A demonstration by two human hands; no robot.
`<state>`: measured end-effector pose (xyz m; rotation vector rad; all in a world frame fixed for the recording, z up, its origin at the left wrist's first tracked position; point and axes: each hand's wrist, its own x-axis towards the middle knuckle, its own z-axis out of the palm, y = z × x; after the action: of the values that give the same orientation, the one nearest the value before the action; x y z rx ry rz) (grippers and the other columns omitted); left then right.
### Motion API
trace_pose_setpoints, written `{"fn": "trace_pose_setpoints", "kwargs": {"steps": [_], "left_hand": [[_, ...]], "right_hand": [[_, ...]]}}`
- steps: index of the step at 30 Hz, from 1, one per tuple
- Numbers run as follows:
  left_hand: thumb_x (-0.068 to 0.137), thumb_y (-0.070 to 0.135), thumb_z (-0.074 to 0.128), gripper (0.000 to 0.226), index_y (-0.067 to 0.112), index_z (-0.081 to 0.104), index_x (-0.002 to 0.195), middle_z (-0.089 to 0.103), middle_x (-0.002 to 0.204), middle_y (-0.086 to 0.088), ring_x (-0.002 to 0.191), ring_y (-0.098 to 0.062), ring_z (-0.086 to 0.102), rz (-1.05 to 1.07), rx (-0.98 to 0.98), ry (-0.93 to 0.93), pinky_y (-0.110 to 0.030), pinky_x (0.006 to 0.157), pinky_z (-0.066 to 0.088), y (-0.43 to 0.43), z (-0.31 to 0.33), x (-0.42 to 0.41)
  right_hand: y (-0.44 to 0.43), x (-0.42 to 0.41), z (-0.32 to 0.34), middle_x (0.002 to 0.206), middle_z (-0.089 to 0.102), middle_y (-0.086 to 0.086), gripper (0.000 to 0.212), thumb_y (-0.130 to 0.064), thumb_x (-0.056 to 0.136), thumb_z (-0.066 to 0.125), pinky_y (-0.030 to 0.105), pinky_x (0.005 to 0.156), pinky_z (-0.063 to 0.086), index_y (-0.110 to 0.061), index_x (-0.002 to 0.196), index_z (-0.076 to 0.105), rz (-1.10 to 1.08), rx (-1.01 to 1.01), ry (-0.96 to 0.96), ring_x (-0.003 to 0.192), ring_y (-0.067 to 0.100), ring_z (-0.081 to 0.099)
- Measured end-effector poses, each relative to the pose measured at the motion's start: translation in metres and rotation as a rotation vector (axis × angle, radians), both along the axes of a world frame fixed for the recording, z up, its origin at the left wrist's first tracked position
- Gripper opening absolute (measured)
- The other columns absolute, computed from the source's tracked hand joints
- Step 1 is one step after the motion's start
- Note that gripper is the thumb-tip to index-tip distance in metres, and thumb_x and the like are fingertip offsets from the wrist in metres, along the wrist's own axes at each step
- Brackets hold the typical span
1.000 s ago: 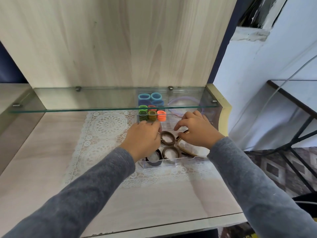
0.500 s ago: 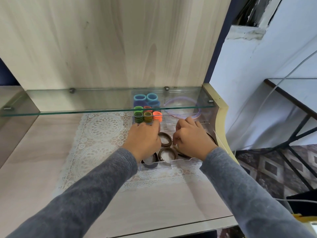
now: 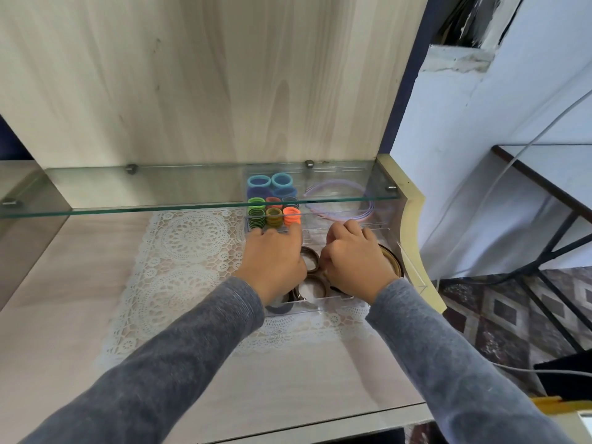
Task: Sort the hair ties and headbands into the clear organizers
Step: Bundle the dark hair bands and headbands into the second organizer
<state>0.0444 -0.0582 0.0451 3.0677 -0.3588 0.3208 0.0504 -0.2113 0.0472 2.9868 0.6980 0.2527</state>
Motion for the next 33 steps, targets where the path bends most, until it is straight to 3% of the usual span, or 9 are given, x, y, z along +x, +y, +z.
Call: {"fn": "trace_pose_setpoints", "kwargs": {"steps": [9, 16, 21, 27, 33], "left_hand": [[0.088, 0.019, 0.047, 0.036, 0.015, 0.045, 0.124, 0.068, 0.106, -0.004, 0.104, -0.029, 0.061, 0.014, -0.026, 0.008, -0.036, 0.087, 0.037, 0.002, -0.002, 0.003], [0.088, 0.016, 0.048, 0.024, 0.024, 0.045, 0.11, 0.07, 0.105, 0.003, 0.103, -0.024, 0.062, -0.001, -0.197, 0.019, -0.03, 0.075, 0.027, 0.016, -0.001, 0.005], [0.088, 0.017, 0.047, 0.02, 0.027, 0.035, 0.1, 0.069, 0.106, 0.005, 0.103, -0.022, 0.061, -0.001, -0.228, 0.043, -0.03, 0.078, 0.025, 0.016, 0.001, 0.005], [0.089, 0.018, 0.047, 0.021, 0.025, 0.04, 0.107, 0.066, 0.108, 0.005, 0.108, -0.022, 0.057, -0.006, -0.225, 0.052, -0.031, 0.081, 0.022, 0.012, 0.003, -0.002], [0.089, 0.018, 0.047, 0.025, 0.023, 0.044, 0.113, 0.068, 0.109, 0.005, 0.109, -0.021, 0.058, 0.002, -0.23, 0.08, -0.034, 0.09, 0.03, 0.011, 0.002, -0.004]], "right_hand": [[-0.001, -0.001, 0.002, 0.116, 0.052, 0.001, 0.027, -0.028, 0.089, 0.052, 0.038, 0.091, 0.033, -0.022, 0.105, 0.073, -0.034, -0.005, 0.038, 0.112, 0.028, 0.04], [-0.001, 0.004, 0.01, 0.117, 0.054, 0.0, 0.029, -0.016, 0.088, 0.047, 0.039, 0.096, 0.036, -0.025, 0.103, 0.07, -0.15, 0.224, 0.082, 0.113, 0.025, 0.041], [0.012, 0.011, 0.001, 0.123, 0.052, 0.007, 0.032, -0.021, 0.09, 0.044, 0.042, 0.102, 0.031, -0.02, 0.109, 0.07, -0.277, 0.293, 0.211, 0.12, 0.029, 0.038], [0.017, 0.011, 0.004, 0.126, 0.051, 0.013, 0.031, -0.021, 0.087, 0.043, 0.046, 0.102, 0.03, -0.01, 0.106, 0.066, -0.402, 0.302, 0.263, 0.121, 0.034, 0.038], [0.017, 0.011, 0.005, 0.125, 0.05, 0.013, 0.031, -0.02, 0.087, 0.043, 0.046, 0.101, 0.031, -0.009, 0.106, 0.065, -0.409, 0.281, 0.294, 0.12, 0.034, 0.037]]}}
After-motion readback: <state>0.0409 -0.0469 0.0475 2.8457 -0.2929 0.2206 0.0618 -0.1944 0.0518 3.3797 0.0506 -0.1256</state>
